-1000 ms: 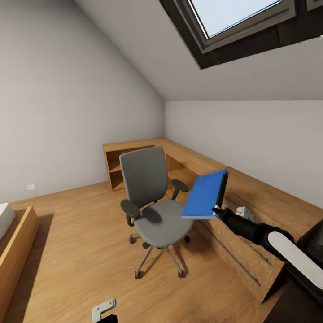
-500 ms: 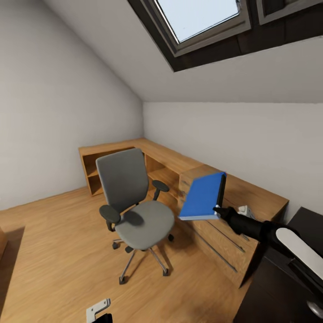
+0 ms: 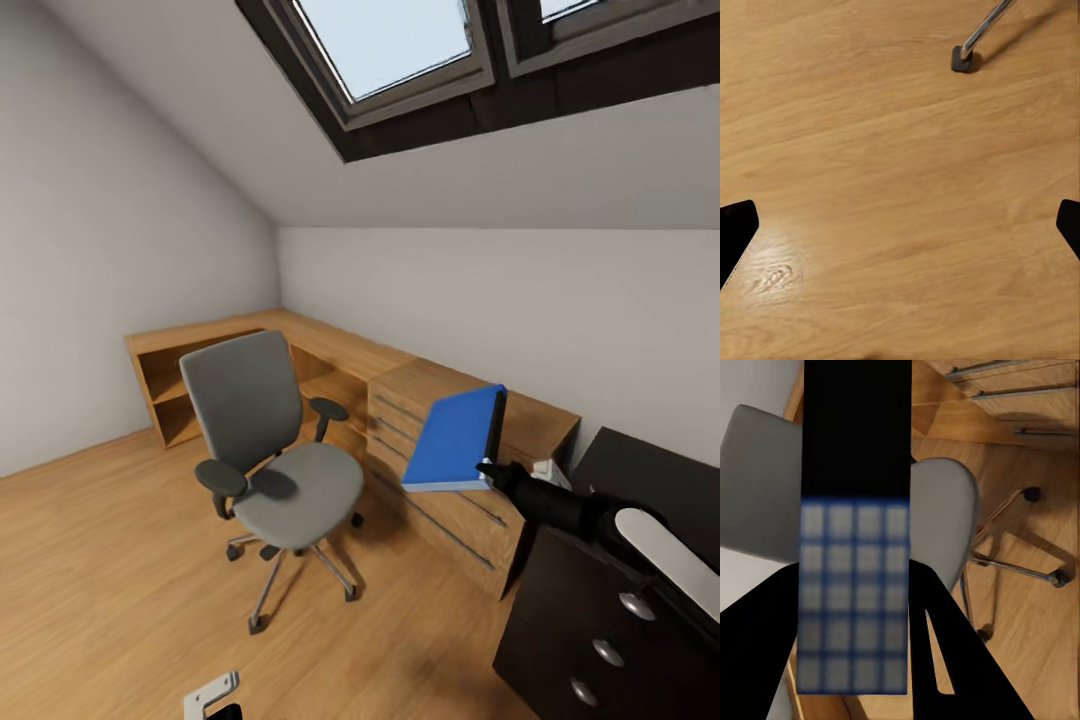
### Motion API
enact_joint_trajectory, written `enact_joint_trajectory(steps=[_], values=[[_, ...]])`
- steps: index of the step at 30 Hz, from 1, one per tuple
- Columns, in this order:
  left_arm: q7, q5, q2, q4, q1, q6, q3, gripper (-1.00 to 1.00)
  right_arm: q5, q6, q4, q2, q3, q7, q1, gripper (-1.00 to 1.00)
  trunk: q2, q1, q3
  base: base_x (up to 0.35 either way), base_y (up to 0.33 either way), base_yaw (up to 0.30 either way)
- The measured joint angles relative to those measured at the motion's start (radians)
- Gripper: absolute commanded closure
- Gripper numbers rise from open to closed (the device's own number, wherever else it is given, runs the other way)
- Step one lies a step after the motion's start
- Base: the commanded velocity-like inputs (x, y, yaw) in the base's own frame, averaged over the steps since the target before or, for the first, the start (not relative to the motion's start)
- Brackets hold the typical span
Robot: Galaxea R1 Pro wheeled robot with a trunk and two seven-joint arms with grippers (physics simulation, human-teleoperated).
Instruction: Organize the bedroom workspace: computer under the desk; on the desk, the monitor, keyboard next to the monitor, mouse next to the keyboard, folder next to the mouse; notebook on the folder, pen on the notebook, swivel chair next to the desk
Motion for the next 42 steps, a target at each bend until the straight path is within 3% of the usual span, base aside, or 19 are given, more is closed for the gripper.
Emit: enact_joint_trajectory(steps=[12,18,22,27,32,34,36,42], values=[[-0.001,-0.002,0.0,0.0,0.0,-0.001,0.0,-1.0,0.004,-0.006,0.023,-0.007,-0.001,-0.001,-0.001,1.0,0.0,0.0,0.0,-0.087,0.16,-0.042],[-0.001,-0.003,-0.001,0.001,0.0,-0.005,-0.01,-1.0,0.003,-0.007,0.051,-0.012,-0.008,0.001,0.0,1.0,0.042,-0.023,0.019,-0.001,0.002,-0.237],[-0.001,-0.001,-0.002,0.002,0.0,-0.003,-0.012,-1.0,0.004,-0.019,0.059,-0.038,-0.009,0.021,0.0,1.0,0.07,-0.039,0.031,0.0,0.0,-0.267],[-0.004,0.002,-0.004,0.018,0.0,0.0,-0.013,-1.0,0.004,-0.025,0.09,-0.049,-0.009,0.062,0.0,1.0,0.105,-0.058,0.047,0.0,0.0,-0.269],[-0.067,0.002,-0.017,0.059,0.0,0.0,-0.01,-1.0,0.003,-0.026,0.099,-0.054,-0.009,0.068,0.0,1.0,0.14,-0.077,0.062,0.0,0.0,-0.271],[-0.174,0.003,-0.019,0.09,0.0,-0.001,-0.008,-1.0,0.002,-0.026,0.107,-0.062,-0.01,0.07,0.0,1.0,0.154,-0.085,0.069,0.0,0.0,-0.289],[-0.227,0.005,-0.02,0.098,0.0,0.0,-0.007,-1.0,0.001,-0.025,0.137,-0.064,-0.017,0.081,0.0,1.0,0.168,-0.092,0.075,0.0,0.0,-0.294],[-0.246,0.006,-0.02,0.102,0.0,-0.001,-0.007,-1.0,0.001,-0.021,0.192,-0.07,-0.023,0.161,0.0,1.0,0.21,-0.115,0.094,0.0,0.0,-0.295]])
